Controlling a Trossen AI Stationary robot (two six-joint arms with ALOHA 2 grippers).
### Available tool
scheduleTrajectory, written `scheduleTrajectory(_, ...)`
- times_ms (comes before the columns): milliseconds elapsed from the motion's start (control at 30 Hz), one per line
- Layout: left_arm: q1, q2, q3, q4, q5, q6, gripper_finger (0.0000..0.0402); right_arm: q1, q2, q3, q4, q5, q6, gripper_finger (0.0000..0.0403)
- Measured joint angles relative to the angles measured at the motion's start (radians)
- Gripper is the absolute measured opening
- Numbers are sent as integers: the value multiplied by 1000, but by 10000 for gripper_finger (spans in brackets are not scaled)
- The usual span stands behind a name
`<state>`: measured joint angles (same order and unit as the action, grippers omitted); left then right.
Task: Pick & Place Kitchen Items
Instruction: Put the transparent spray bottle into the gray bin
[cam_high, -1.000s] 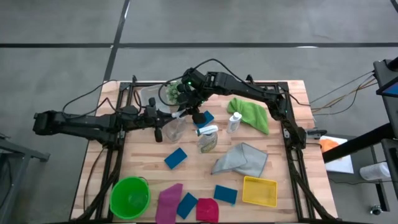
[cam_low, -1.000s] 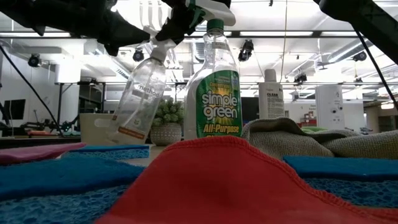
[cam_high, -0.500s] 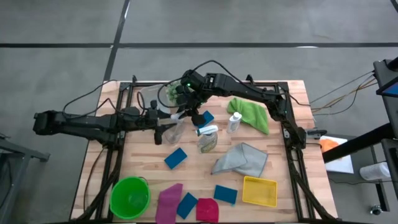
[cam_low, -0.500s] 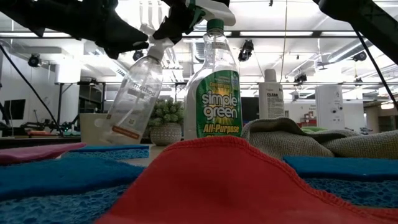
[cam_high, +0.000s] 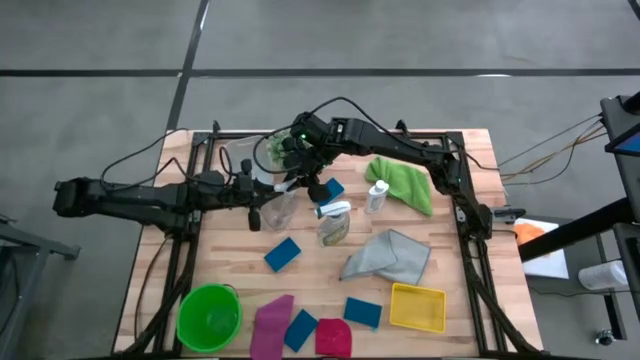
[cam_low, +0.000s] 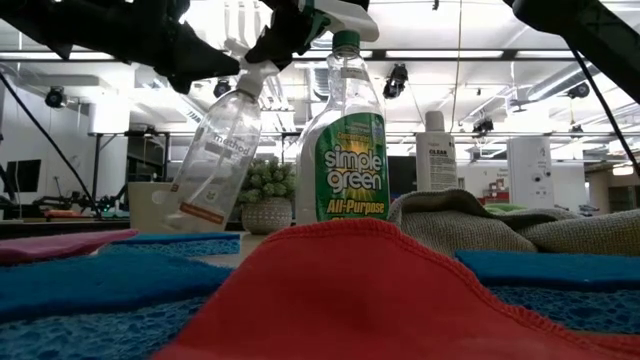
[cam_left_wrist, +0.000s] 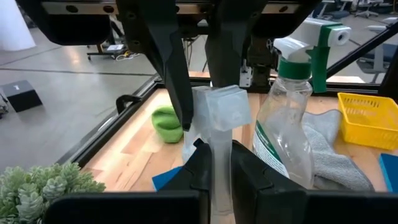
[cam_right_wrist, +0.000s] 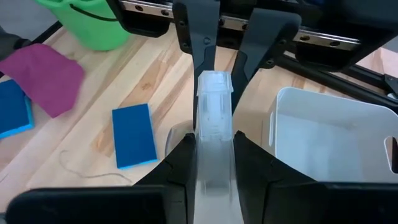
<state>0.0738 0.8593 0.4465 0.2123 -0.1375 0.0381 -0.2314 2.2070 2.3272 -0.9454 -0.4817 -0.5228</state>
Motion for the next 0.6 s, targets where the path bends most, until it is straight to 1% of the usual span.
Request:
scheduleTrajectory(33, 0, 0, 0, 0, 0, 1, 26, 0, 0, 0, 1, -4, 0, 76)
scheduleTrajectory(100, 0, 0, 0, -1, 3, 7, 27, 0, 0, -1, 5, -15, 7, 102)
scheduleTrajectory(300, 0, -1, 0, -3, 11, 22, 26, 3, 0, -1, 74, -21, 50, 214)
scheduleTrajectory(367, 0, -1, 0, -3, 10, 22, 26, 3, 0, 1, 81, -27, 50, 245)
scheduleTrajectory(400, 0, -1, 0, -3, 10, 22, 26, 3, 0, 7, 82, -46, 49, 257)
scheduleTrajectory(500, 0, -1, 0, -3, 10, 22, 26, 3, -5, 27, 107, -130, 50, 283)
scheduleTrajectory(600, 0, -6, 0, -3, 10, 19, 26, 2, -24, 26, 174, -210, 63, 287)
